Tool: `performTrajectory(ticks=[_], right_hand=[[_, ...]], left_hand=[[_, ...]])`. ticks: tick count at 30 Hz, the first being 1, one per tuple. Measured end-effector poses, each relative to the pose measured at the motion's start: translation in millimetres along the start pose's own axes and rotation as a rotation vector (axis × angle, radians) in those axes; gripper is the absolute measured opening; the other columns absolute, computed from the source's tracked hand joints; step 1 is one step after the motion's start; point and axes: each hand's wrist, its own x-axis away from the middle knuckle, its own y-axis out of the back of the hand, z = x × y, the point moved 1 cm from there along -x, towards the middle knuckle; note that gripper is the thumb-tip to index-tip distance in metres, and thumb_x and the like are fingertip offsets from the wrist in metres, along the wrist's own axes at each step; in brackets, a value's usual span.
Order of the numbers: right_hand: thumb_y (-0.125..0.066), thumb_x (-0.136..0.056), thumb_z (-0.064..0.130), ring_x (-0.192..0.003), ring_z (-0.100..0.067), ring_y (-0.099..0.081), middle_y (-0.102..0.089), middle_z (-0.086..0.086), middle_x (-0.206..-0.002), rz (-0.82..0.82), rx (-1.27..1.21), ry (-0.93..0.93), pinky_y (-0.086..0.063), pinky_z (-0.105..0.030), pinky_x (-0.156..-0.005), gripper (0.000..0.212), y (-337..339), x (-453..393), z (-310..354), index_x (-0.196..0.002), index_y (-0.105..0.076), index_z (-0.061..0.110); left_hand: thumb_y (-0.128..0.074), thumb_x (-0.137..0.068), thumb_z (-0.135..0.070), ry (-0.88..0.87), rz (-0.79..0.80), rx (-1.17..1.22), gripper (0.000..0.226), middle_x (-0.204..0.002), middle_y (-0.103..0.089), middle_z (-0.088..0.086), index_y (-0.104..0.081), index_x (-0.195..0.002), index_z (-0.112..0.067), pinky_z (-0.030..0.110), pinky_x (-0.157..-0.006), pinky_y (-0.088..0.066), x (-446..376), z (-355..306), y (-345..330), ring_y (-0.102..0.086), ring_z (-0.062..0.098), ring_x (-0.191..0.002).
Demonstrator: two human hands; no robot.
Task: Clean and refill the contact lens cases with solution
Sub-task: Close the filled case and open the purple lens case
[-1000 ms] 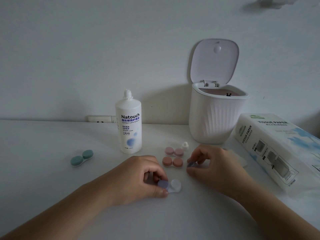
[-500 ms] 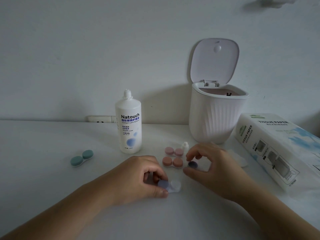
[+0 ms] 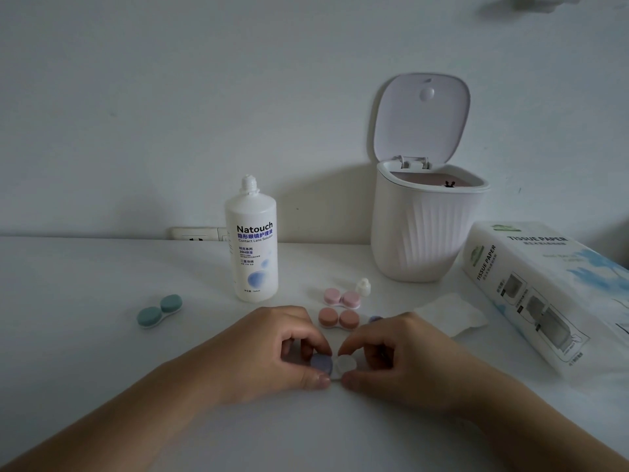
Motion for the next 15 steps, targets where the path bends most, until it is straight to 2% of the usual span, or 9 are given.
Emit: performTrajectory(ticks=[3, 9, 15], right_hand=[[-0.065, -0.071, 0.063, -0.06, 0.0, -0.056, -0.059, 0.025, -0.066, 0.008, -0.012, -0.016, -0.044, -0.021, -0.061, 0.04, 0.6, -0.1, 0.8, -0.105, -0.07, 0.041], [-0.073, -0.07, 0.056, -0.062, -0.001, -0.057, -0.062, 0.019, -0.069, -0.005, -0.104, -0.049, -0.049, -0.028, -0.065, 0.032, -3.2, -2.4, -1.2, -0.097, -0.071, 0.038], [-0.073, -0.068, 0.057, -0.062, 0.001, -0.058, -0.063, 0.022, -0.07, -0.019, -0.133, -0.05, -0.043, -0.016, -0.061, 0.035, -6.2, -3.4, -3.7, -0.093, -0.071, 0.033]], left_hand=[[-0.085, -0.073, -0.042, 0.004, 0.002, -0.003, 0.03, -0.088, -0.058, -0.019, -0.074, -0.1, -0.038, 0.014, -0.068, -0.042, 0.4, -0.4, 0.3, -0.054, 0.004, -0.076], [-0.086, -0.073, -0.04, 0.017, -0.021, -0.003, 0.022, -0.088, -0.06, -0.013, -0.077, -0.093, -0.036, 0.015, -0.065, -0.041, 0.4, -2.6, -2.1, -0.053, 0.003, -0.072], [-0.083, -0.072, -0.046, 0.034, -0.061, -0.036, 0.024, -0.087, -0.059, -0.023, -0.075, -0.093, -0.037, 0.012, -0.064, -0.04, 3.8, -2.0, -6.3, -0.055, 0.001, -0.071]])
